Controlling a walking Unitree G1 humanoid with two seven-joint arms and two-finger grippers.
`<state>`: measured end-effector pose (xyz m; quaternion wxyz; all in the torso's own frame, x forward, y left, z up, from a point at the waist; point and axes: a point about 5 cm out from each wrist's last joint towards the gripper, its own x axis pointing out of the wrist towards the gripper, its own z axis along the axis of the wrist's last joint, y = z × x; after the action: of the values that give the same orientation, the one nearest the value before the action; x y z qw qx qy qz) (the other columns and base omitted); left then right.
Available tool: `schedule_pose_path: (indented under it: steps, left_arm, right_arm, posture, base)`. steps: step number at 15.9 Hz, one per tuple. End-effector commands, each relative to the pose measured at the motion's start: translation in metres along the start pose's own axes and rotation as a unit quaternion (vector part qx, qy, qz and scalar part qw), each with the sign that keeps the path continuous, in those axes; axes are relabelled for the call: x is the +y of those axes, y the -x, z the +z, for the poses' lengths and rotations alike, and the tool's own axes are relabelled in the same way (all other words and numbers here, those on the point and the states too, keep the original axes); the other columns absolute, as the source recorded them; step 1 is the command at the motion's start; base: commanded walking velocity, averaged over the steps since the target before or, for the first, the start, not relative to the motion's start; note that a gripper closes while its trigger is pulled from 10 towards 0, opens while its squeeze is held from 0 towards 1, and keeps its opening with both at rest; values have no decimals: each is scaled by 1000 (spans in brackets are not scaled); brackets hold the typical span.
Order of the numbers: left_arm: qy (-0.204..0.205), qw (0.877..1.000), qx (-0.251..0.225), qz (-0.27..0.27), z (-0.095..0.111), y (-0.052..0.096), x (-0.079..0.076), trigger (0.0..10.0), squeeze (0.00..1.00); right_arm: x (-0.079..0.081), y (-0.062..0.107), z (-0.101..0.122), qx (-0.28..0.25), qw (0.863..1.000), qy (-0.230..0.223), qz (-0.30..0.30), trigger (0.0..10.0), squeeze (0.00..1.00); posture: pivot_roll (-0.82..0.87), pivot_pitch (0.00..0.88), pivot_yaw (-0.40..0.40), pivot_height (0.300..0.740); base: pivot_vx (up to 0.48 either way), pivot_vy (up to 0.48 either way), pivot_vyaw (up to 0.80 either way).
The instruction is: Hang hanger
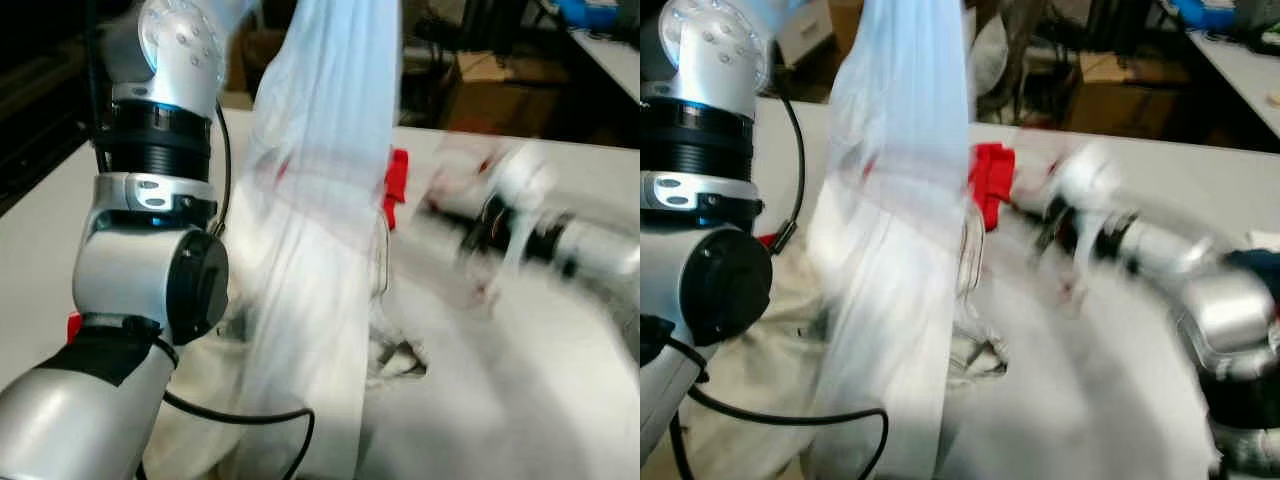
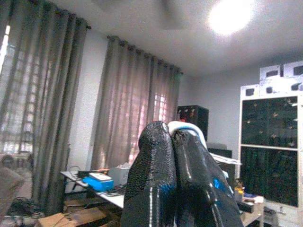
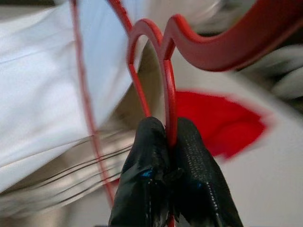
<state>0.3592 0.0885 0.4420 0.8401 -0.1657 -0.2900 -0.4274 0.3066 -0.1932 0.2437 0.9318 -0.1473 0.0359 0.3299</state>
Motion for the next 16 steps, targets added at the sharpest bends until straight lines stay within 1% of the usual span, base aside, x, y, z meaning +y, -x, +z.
schedule_pose_path:
  steps: [1,2,3,4,6,7,8,9,10,11,12,13,14,15,16]
  left_arm:
    - [-18,999,-39,-27,26,-5,-11,10000,0]
    - [-21,998,-48,-29,34,-3,-11,10000,0]
    - [-26,998,-57,-29,41,-1,-10,10000,0]
    - [-36,997,-67,-22,51,3,-8,10000,0]
    - [-43,996,-75,-18,57,5,-6,10000,0]
    - [-57,994,-93,-9,69,8,-3,10000,0]
    - [-68,992,-108,-1,80,11,-1,10000,0]
    - [-73,990,-119,6,89,14,2,10000,0]
    - [-76,989,-123,10,92,16,3,10000,0]
    - [-84,988,-130,23,98,21,6,10000,0]
    - [-82,987,-132,35,100,26,11,10000,0]
    - [-95,988,-114,51,94,35,18,10000,0]
    - [-108,988,-84,68,81,43,25,10000,0]
    - [-124,988,-25,90,51,56,34,10000,0]
    - [-133,986,13,102,33,63,38,10000,0]
  right_arm:
    - [-20,8,15,-32,997,14,-64,10000,0]
    - [-36,10,37,-77,991,33,-108,10000,0]
    - [-49,13,59,-119,982,50,-135,10000,0]
    - [-60,18,92,-174,970,78,-152,10000,0]
    - [-66,20,112,-197,961,104,-162,10000,0]
    - [-76,23,132,-215,945,150,-193,10000,0]
    - [-85,26,147,-231,926,186,-232,10000,0]
    - [-92,30,158,-252,910,205,-258,10000,0]
    - [-93,31,163,-264,904,209,-264,10000,0]
    - [-94,32,169,-283,892,224,-274,10000,0]
    - [-96,31,172,-299,883,229,-281,10000,0]
    - [-97,27,168,-291,878,245,-291,10000,0]
    - [-97,21,159,-269,879,263,-292,10000,0]
    - [-92,7,137,-237,901,254,-259,10000,0]
    - [-88,-1,123,-221,914,244,-237,10000,0]
  posture:
    - [32,0,13,740]
    - [33,0,11,740]
    - [33,0,9,740]
    - [36,0,6,740]
    - [34,0,5,740]
    - [33,0,5,740]
    - [33,0,4,740]
    - [39,0,-1,740]
    - [39,0,-1,740]
    - [41,0,-3,740]
    - [43,0,-1,740]
    - [43,0,0,740]
    - [43,0,2,740]
    - [47,0,0,740]
    - [50,0,-2,740]
  base:
    - [0,0,0]
    - [0,0,0]
    - [0,0,0]
    - [0,0,0]
    - [0,0,0]
    - [0,0,0]
    - [0,0,0]
    - [0,0,0]
    - [0,0,0]
    - [0,0,0]
    - [0,0,0]
    - [0,0,0]
    - [0,0,0]
    - [0,0,0]
    - [0,0,0]
